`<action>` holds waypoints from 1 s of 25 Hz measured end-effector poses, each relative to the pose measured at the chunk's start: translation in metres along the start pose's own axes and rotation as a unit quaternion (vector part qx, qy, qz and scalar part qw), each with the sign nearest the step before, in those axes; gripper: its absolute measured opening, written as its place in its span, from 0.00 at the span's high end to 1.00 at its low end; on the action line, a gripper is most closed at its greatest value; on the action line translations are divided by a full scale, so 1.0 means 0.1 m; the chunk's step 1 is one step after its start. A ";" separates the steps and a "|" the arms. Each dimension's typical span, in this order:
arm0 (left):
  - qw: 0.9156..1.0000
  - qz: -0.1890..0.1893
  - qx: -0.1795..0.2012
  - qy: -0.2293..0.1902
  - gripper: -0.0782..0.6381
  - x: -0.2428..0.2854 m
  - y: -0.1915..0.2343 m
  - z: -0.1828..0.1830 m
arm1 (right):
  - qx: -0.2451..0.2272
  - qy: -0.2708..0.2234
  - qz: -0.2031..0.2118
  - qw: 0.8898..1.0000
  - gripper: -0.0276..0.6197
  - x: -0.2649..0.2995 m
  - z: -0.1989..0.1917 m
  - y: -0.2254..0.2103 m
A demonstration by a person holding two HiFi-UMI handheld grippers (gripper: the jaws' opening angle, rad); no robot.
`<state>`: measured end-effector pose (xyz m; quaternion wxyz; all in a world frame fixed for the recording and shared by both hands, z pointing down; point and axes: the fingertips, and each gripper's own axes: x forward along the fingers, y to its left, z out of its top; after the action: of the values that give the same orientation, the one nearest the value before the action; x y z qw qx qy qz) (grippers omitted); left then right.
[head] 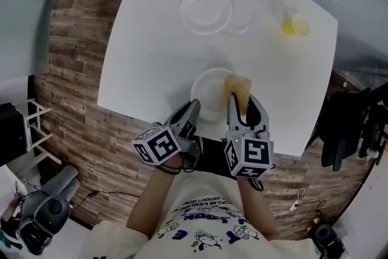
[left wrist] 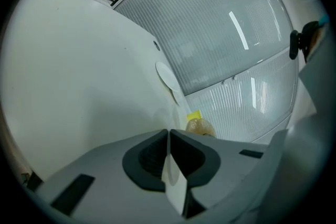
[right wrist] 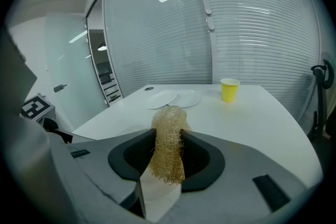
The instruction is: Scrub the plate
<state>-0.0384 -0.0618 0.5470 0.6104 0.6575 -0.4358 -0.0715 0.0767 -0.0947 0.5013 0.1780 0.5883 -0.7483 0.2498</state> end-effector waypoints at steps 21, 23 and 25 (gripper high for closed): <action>0.993 -0.109 -0.044 -0.028 0.84 0.01 -0.79 0.23 | -0.042 -0.060 -0.039 0.997 0.76 -0.38 0.91 -0.34; 0.991 -0.125 -0.045 -0.029 0.84 0.03 -0.89 0.24 | -0.056 -0.060 -0.044 0.996 0.76 -0.36 0.97 -0.34; 0.989 -0.136 -0.046 -0.029 0.84 0.04 -0.98 0.25 | -0.064 -0.061 -0.044 0.995 0.76 -0.35 1.02 -0.33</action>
<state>-0.0046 -0.0951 0.4577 0.6114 0.6796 -0.3564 -0.1932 0.1197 -0.1325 0.4040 0.1801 0.6218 -0.7459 0.1568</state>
